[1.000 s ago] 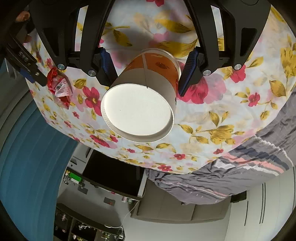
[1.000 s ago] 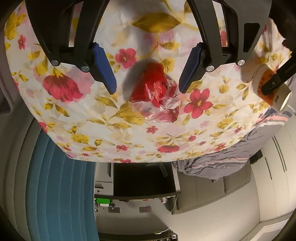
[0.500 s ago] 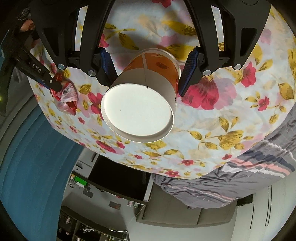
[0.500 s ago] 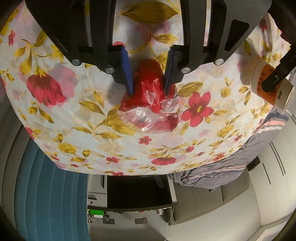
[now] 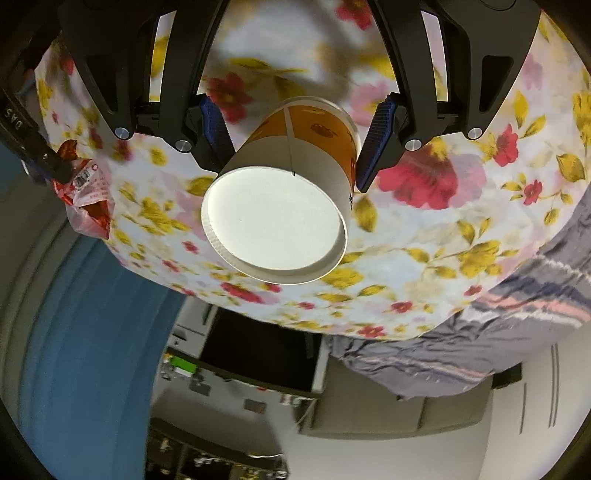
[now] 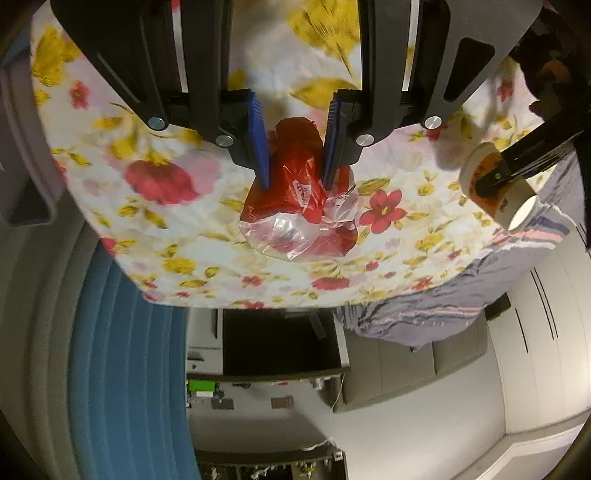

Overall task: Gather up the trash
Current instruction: 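Carry the orange cup and red bag over the grey bin and release both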

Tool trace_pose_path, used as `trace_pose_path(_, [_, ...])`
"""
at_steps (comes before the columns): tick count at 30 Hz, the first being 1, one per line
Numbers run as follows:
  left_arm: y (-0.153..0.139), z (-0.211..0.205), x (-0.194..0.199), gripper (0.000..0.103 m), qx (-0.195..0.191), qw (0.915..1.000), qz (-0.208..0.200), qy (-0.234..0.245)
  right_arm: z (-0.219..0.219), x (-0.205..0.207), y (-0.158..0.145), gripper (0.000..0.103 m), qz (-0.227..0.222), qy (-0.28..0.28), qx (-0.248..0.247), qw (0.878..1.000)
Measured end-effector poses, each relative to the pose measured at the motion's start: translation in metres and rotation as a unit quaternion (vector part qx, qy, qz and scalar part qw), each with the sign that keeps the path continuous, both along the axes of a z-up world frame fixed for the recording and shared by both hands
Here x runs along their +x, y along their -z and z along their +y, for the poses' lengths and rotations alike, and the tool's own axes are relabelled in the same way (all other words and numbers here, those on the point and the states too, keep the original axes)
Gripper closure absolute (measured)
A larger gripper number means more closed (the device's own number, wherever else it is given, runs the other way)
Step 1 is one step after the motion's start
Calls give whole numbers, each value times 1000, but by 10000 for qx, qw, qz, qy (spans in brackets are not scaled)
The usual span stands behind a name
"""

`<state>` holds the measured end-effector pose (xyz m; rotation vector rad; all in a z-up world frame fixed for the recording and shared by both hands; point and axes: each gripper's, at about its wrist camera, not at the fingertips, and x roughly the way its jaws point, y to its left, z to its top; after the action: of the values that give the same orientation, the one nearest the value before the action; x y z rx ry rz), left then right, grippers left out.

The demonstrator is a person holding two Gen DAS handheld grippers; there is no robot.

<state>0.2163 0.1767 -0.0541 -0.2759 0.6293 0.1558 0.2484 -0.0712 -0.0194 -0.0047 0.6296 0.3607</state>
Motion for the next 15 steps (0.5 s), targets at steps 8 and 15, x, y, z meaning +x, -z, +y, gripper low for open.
trace_pose_path(8, [-29,-63,-13,40,96,9976,-206,651,-53,-40,-27,75,-377,223,114,9990])
trace_pose_path(15, [-46,-133,-21,40,209,9904,-346,1324,-108,-65,-35,75,-593,593,206,9963])
